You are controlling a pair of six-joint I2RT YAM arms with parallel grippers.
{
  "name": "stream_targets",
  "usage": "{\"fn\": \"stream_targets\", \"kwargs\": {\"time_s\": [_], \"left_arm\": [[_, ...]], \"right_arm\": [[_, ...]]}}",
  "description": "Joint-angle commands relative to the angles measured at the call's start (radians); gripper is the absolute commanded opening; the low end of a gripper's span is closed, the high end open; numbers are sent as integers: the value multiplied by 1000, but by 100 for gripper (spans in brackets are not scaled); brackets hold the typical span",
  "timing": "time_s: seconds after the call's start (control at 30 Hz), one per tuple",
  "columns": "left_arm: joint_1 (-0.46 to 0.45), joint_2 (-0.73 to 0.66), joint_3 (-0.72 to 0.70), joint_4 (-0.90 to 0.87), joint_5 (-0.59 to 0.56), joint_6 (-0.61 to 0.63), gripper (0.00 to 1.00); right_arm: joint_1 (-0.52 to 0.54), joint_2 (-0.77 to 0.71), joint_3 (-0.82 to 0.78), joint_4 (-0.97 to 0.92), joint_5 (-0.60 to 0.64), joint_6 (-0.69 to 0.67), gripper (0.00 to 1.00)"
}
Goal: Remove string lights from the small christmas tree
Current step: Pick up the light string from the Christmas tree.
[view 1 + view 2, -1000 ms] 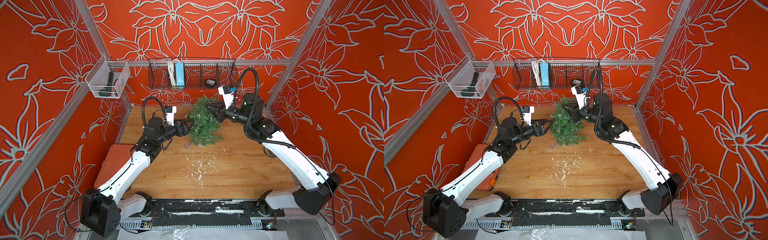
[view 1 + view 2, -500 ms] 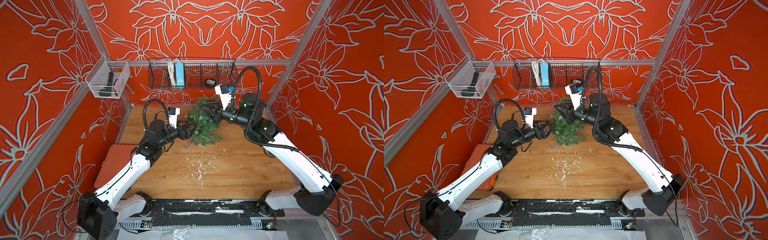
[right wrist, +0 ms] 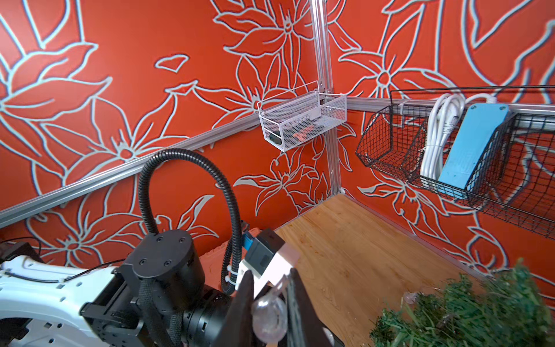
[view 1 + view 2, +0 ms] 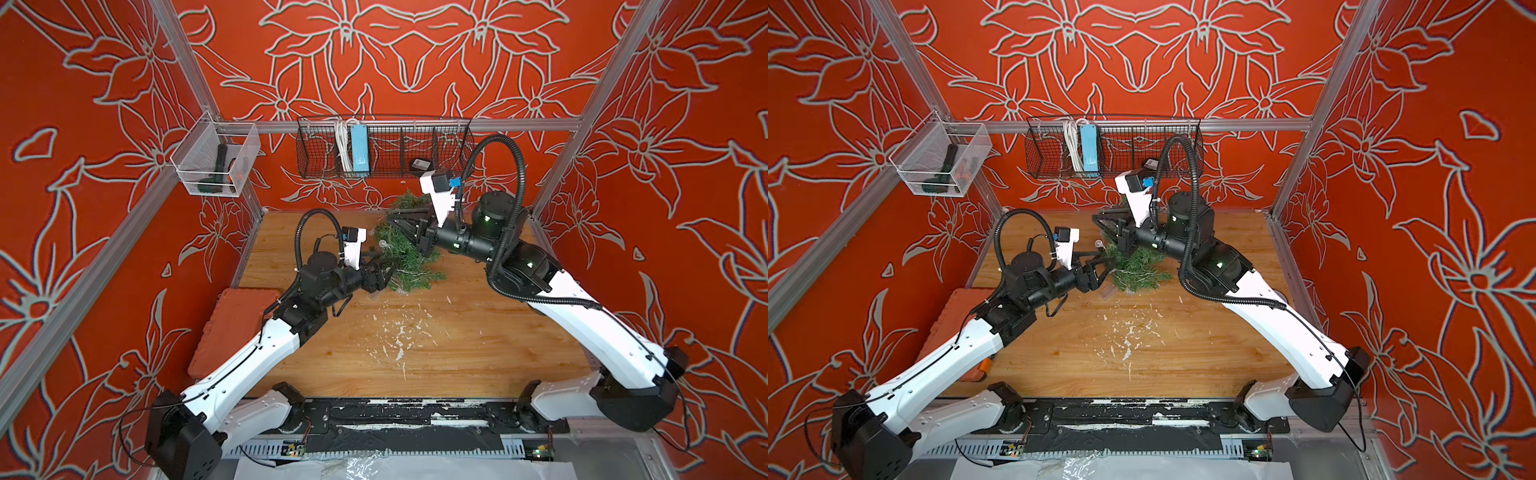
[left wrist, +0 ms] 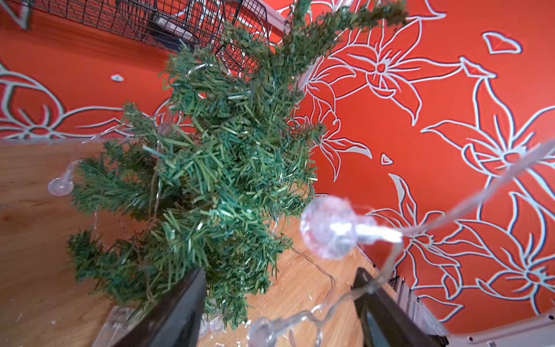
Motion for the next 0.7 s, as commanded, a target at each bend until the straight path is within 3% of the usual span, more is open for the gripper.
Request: {"fn": "stream_targets", "kwargs": {"time_s": [0.0, 0.3, 0.67], "left_arm": [[-8, -18, 7, 19, -23, -3, 72], [-8, -26, 25, 55, -21, -35, 63], [-8, -95, 57, 24, -106, -1, 35]], "right_arm": [[28, -38, 32, 9, 11, 16, 0], [79, -66, 1, 11, 0, 43, 0], [109, -114, -106, 18, -13, 81, 0]]}}
